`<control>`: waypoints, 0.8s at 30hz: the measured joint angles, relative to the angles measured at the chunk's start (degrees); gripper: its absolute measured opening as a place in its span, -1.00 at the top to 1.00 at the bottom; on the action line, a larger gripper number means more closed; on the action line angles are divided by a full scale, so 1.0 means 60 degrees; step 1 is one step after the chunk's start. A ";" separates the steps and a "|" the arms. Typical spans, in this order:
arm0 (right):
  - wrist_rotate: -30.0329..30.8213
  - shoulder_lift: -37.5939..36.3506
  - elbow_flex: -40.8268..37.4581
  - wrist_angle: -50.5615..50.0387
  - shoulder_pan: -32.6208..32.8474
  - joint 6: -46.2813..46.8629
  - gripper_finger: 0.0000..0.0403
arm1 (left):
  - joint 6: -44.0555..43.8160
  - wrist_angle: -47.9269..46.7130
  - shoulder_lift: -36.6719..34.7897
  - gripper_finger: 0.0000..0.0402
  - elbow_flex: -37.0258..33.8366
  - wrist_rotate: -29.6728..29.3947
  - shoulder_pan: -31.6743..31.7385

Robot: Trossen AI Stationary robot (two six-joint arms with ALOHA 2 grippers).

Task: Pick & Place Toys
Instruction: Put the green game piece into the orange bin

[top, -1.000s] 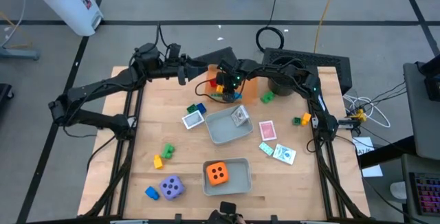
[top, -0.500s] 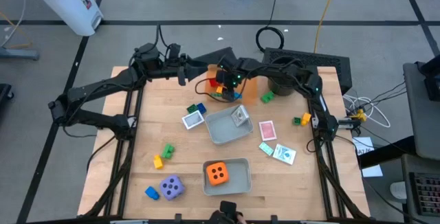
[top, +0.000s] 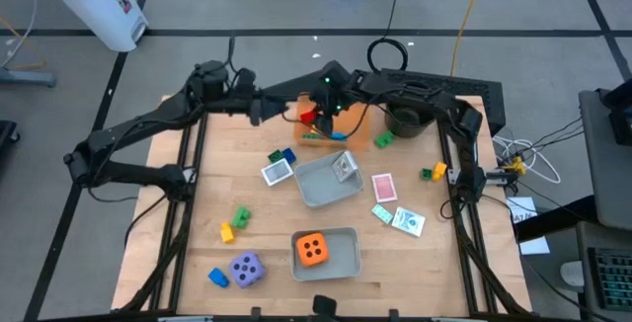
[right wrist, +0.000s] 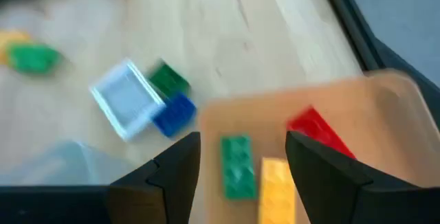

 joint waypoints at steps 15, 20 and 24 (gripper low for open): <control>-0.1649 -0.0549 0.0007 0.2801 0.0559 0.2610 -0.01 | 0.0091 -0.6266 -0.1735 -0.36 -0.0004 -0.2164 -0.1485; -0.1692 -0.0602 -0.0702 0.4675 0.1139 0.2838 -0.01 | -0.0448 -0.6991 -0.2049 -0.36 -0.0004 -0.2842 -0.2478; -0.1588 -0.1046 -0.2206 0.7473 0.1536 0.3973 0.00 | -0.0965 -0.7469 -0.2066 -0.36 -0.0004 -0.3349 -0.3309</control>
